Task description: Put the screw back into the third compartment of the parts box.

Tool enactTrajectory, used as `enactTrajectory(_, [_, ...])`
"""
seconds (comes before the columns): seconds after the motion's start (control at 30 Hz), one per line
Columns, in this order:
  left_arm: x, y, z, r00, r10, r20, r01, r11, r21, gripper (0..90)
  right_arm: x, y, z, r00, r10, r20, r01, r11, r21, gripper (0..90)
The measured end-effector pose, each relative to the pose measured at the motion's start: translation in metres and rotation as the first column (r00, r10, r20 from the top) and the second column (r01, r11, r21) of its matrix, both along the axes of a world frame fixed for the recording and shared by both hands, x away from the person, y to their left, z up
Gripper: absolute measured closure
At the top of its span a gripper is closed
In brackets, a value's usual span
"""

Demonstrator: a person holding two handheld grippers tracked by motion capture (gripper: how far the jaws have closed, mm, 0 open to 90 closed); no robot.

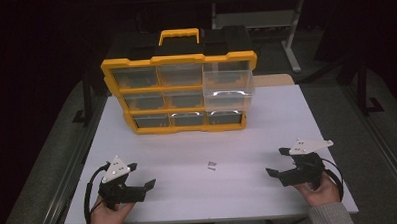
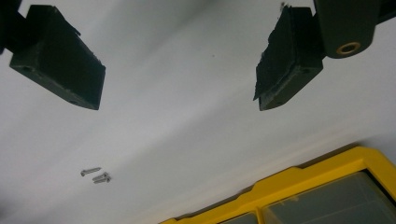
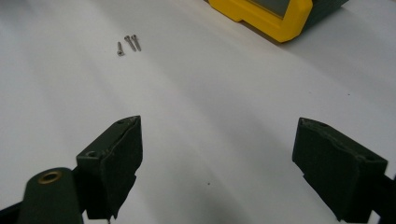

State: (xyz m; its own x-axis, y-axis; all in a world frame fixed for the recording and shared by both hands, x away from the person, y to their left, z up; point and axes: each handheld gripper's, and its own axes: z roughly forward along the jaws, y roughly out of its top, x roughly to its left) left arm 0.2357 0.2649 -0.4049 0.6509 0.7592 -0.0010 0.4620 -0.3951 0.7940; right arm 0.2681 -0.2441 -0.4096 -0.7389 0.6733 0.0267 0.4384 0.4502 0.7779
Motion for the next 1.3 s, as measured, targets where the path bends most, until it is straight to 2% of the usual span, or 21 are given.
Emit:
enactTrajectory(0.03, [-0.001, -0.001, -0.001, 0.9999, 0.01, -0.004, -0.01, 0.9998, -0.016, 15.6, 0.0, 0.0, 0.0, 1.0, -0.002, -0.003, 0.002, 1.0, 0.0, 15.1])
enactTrajectory(0.1, [-0.001, 0.0, -0.001, 1.0, -0.002, 0.0, 0.002, 1.0, 0.005, 15.6, 0.0, 0.0, 0.0, 0.9999, -0.006, -0.009, 0.006, 1.0, -0.002, 15.1])
enactTrajectory(0.33, [-0.003, -0.002, 0.001, 1.0, 0.002, 0.007, -0.002, 1.0, -0.006, 15.6, -0.001, 0.002, 0.001, 1.0, -0.001, -0.001, 0.001, 1.0, -0.002, 15.0])
enactTrajectory(0.37, [-0.003, -0.001, 0.002, 1.0, -0.004, 0.006, 0.004, 1.0, 0.006, 15.5, -0.001, 0.003, 0.001, 1.0, -0.002, -0.003, 0.002, 1.0, -0.001, 15.0])
enactTrajectory(0.53, [-0.002, -0.002, 0.0, 1.0, 0.002, 0.004, -0.002, 1.0, -0.01, 15.6, 0.001, 0.004, 0.001, 0.9999, 0.007, -0.008, -0.007, 1.0, -0.004, 15.0])
enactTrajectory(0.6, [-0.002, -0.001, 0.001, 1.0, -0.007, 0.005, 0.007, 0.9999, 0.008, 15.5, 0.002, 0.004, 0.003, 0.9998, 0.007, -0.019, -0.007, 1.0, 0.003, 15.9])
enactTrajectory(0.7, [-0.002, -0.002, 0.0, 1.0, -0.001, -0.003, 0.001, 1.0, -0.002, 15.6, 0.001, 0.007, 0.007, 0.9996, 0.018, -0.021, -0.017, 1.0, 0.009, 17.1])
enactTrajectory(0.83, [-0.002, -0.001, 0.0, 1.0, -0.006, -0.003, 0.006, 1.0, 0.007, 15.6, 0.003, 0.01, 0.01, 0.999, 0.033, -0.031, -0.033, 0.999, 0.008, 19.3])
enactTrajectory(1.0, [-0.002, -0.002, 0.0, 1.0, -0.007, -0.003, 0.007, 1.0, 0.006, 15.6, 0.011, 0.026, 0.024, 0.9953, 0.081, -0.053, -0.081, 0.997, 0.007, 24.5])
enactTrajectory(1.13, [-0.002, -0.002, 0.0, 0.9998, -0.02, -0.001, 0.02, 0.9997, 0.016, 15.6, 0.018, 0.04, 0.031, 0.992, 0.113, -0.057, -0.114, 0.993, -0.02, 28.0])
enactTrajectory(1.17, [-0.002, -0.002, 0.0, 0.9998, -0.021, 0.0, 0.021, 0.9996, 0.017, 15.6, 0.023, 0.05, 0.034, 0.9881, 0.138, -0.069, -0.14, 0.99, -0.033, 31.2])
enactTrajectory(1.23, [-0.002, -0.001, 0.0, 0.9997, -0.024, -0.002, 0.025, 0.9995, 0.018, 15.6, 0.026, 0.056, 0.034, 0.9854, 0.153, -0.076, -0.156, 0.987, -0.039, 32.4])
enactTrajectory(1.27, [-0.002, -0.002, 0.0, 0.9998, -0.021, -0.004, 0.021, 0.9997, 0.008, 15.5, 0.032, 0.067, 0.033, 0.978, 0.182, -0.102, -0.188, 0.981, -0.048, 36.7])
enactTrajectory(1.3, [-0.003, -0.003, -0.001, 0.9998, -0.012, -0.014, 0.012, 0.9999, -0.003, 15.6, 0.035, 0.072, 0.031, 0.9752, 0.193, -0.109, -0.199, 0.978, -0.055, 37.4])
